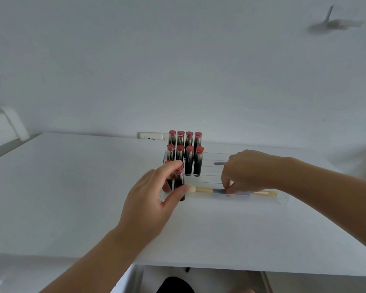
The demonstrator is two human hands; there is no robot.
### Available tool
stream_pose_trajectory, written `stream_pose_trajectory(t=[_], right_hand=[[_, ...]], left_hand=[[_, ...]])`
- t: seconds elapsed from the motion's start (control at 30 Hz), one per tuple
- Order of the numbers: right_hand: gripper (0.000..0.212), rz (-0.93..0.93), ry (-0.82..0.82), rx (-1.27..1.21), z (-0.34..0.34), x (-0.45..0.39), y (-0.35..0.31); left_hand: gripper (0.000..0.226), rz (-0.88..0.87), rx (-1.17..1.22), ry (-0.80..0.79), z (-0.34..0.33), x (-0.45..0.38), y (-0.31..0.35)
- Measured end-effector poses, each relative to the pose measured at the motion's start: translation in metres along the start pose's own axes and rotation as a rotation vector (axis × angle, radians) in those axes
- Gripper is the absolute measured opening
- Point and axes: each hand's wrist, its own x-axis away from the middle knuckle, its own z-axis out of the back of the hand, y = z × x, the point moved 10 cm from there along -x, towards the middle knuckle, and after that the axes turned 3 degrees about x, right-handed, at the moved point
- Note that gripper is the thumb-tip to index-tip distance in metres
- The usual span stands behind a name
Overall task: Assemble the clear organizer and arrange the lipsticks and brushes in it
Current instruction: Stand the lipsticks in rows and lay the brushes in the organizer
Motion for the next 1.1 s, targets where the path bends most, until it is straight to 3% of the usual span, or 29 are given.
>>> stream_pose_trajectory(t=[0.47,0.73,0.87,1.1], right_hand=[[0.015,0.017,-0.023,-0.053,-0.008,-0.002,0.004],[0.010,-0.024,0.095,-0.195,0.010,0.019,0.027],[0.005,-0.086,0.101,-0.445,0.016,0.040,0.055],[0.005,-0.227,0.263,-0.932,0.018,0.070,0.120]], left_hand=[[0.047,0.014,-0.024,-0.019,-0.001,0.000,0.000],[0.047,-0.016,0.000,-0.001,-0.001,-0.001,0.002],[0.049,-0.030,0.002,0.010,-0.001,0.000,0.001],[0.047,-0.031,-0.002,0.006,-0.001,0.000,0.003]])
